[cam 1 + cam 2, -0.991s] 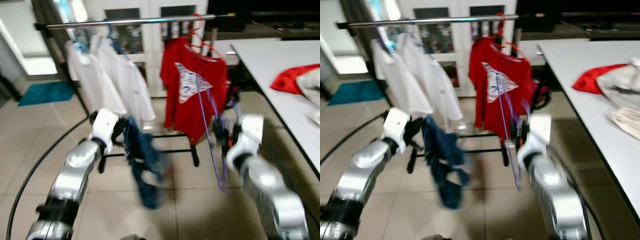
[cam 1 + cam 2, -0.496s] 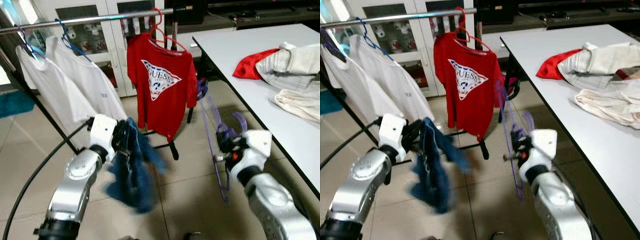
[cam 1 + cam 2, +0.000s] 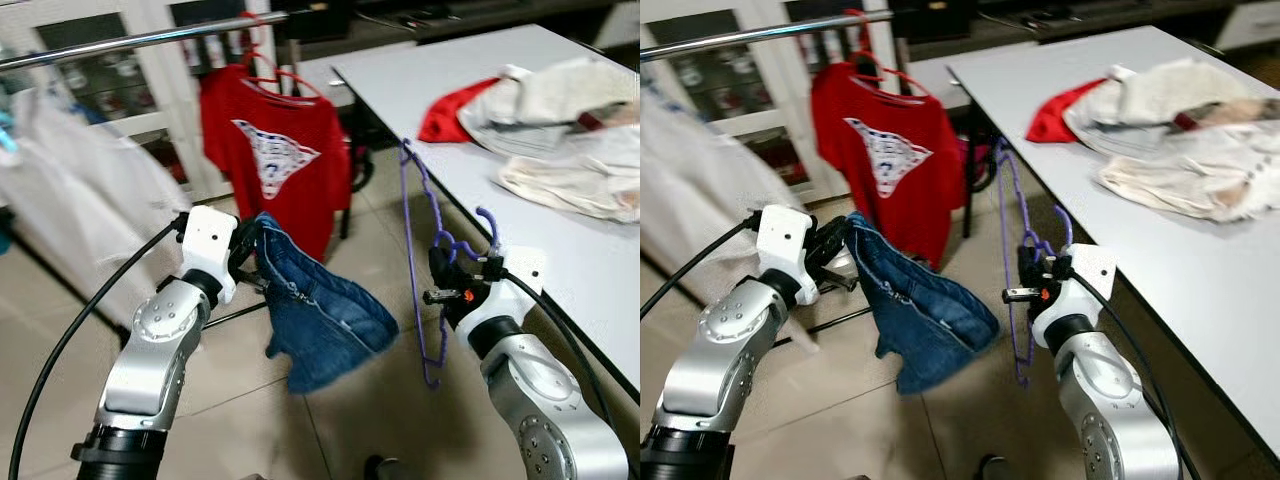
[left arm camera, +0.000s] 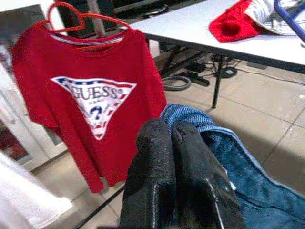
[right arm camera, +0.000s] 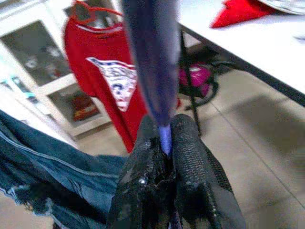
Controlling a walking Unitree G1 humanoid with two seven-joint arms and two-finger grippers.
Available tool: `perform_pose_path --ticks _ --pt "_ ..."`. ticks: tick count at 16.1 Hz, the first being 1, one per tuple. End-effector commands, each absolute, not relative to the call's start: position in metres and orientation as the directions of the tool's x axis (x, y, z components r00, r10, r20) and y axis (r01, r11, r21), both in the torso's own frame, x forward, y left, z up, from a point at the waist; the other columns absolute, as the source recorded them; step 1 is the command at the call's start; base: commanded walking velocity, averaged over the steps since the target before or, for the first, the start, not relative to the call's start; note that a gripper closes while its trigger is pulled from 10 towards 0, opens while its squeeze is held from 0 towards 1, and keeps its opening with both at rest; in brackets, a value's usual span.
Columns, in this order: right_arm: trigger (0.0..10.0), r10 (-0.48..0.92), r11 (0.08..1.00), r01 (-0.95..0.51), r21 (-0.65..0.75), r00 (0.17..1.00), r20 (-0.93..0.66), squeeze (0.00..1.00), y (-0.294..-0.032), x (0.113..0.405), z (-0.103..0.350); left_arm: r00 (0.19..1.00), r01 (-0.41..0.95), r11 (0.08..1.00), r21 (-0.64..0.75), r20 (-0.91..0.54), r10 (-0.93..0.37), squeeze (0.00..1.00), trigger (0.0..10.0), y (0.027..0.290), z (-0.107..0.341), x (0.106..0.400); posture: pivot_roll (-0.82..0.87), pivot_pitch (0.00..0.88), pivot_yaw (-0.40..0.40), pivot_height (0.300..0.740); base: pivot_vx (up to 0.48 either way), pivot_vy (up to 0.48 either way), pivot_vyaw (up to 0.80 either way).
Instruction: Hang hanger
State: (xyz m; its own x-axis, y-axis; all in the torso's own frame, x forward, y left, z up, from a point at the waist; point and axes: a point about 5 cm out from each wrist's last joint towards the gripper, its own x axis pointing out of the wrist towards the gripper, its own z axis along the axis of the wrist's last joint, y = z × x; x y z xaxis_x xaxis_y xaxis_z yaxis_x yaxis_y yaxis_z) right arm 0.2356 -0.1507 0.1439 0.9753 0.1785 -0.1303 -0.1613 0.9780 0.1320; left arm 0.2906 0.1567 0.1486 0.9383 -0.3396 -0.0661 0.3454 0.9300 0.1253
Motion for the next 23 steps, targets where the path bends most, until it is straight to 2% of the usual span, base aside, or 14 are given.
perform_pose_path --ticks 1,6,9,14,18,23 --pt "10.0 0.172 0.976 -0.152 0.155 0.977 -0.127 0.00 -0.152 0.234 0.149 0.946 0.323 0.938 0.123 -0.058 -0.318 0.00 10.0 0.164 0.154 0.294 -0.10 0.034 0.090 0.740 0.000 0.000 -0.78" --pt "10.0 0.182 0.971 -0.160 0.178 0.977 -0.115 0.00 -0.151 0.243 0.151 0.941 0.337 0.932 0.136 -0.033 -0.336 0.00 10.0 0.158 0.163 0.295 -0.05 0.001 0.074 0.740 0.000 0.000 -0.78" --pt "10.0 0.155 0.986 -0.149 0.070 0.983 -0.095 0.00 -0.148 0.253 0.158 0.954 0.299 0.939 0.171 -0.054 -0.294 0.00 10.0 0.173 0.159 0.292 -0.06 0.012 0.070 0.740 0.000 0.000 -0.77" --pt "10.0 0.069 0.990 -0.067 0.124 0.997 -0.014 0.00 -0.163 0.247 0.169 0.950 0.313 0.945 0.099 -0.042 -0.310 0.00 10.0 0.160 0.157 0.300 -0.08 0.010 0.091 0.740 0.000 0.000 -0.76" --pt "10.0 0.175 0.974 -0.165 0.158 0.983 -0.056 0.00 -0.146 0.254 0.169 0.946 0.323 0.944 0.063 -0.063 -0.319 0.00 10.0 0.155 0.151 0.288 -0.06 0.034 0.041 0.740 0.000 0.000 -0.70" --pt "10.0 0.185 0.976 -0.176 0.130 0.980 -0.066 0.00 -0.150 0.250 0.170 0.958 0.285 0.957 0.059 -0.057 -0.282 0.00 10.0 0.156 0.150 0.288 -0.08 0.047 0.021 0.740 0.000 0.000 -0.71"
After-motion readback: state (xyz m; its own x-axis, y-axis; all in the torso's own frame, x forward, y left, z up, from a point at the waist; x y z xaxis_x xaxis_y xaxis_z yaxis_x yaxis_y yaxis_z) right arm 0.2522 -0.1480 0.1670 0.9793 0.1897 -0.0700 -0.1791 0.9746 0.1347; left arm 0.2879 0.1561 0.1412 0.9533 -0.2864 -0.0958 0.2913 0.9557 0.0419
